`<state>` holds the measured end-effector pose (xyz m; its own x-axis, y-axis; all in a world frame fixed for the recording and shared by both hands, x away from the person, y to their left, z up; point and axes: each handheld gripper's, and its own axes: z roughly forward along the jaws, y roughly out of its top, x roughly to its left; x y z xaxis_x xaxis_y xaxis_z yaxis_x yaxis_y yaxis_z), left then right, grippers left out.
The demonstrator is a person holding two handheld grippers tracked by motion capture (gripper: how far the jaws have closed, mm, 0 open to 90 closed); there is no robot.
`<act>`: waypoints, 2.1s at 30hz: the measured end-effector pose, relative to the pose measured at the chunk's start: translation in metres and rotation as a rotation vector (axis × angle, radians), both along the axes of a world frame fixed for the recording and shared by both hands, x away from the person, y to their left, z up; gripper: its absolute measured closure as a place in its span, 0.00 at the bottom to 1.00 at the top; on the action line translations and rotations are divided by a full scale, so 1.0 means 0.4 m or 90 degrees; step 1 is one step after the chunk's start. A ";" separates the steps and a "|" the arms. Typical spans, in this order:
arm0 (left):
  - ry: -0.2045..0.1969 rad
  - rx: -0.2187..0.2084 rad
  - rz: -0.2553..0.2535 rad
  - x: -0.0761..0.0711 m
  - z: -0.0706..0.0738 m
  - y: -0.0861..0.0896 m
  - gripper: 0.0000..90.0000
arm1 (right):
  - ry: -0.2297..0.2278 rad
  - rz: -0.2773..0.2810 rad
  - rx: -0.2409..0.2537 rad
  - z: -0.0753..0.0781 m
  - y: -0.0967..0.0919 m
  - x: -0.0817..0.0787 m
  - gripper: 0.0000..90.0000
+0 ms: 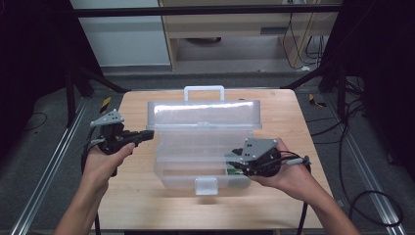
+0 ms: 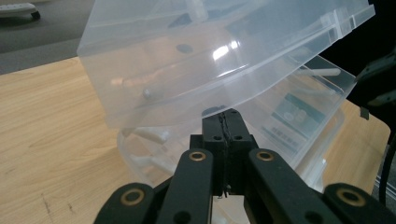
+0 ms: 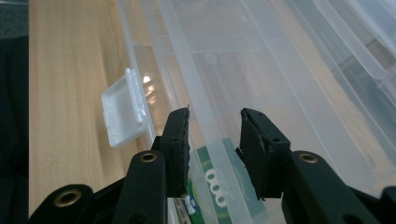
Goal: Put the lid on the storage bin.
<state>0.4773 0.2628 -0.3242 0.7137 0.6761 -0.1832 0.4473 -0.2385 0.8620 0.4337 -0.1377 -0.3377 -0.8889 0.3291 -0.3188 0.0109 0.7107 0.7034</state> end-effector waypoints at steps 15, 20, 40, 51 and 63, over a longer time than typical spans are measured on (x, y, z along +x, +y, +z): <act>-0.009 0.024 -0.009 -0.044 -0.035 -0.005 1.00 | -0.012 -0.096 0.037 -0.006 -0.142 -0.040 0.83; -0.011 0.032 -0.010 -0.058 -0.051 -0.006 1.00 | -0.010 -0.126 0.046 -0.023 -0.179 -0.039 0.84; -0.021 0.040 -0.009 -0.086 -0.090 -0.007 1.00 | -0.007 -0.228 0.052 -0.079 -0.257 0.004 0.84; -0.024 0.049 -0.003 -0.098 -0.101 -0.009 1.00 | 0.007 -0.289 0.070 -0.134 -0.293 0.034 0.84; -0.042 0.067 -0.007 -0.124 -0.125 -0.005 1.00 | 0.015 -0.299 0.078 -0.166 -0.303 0.028 0.83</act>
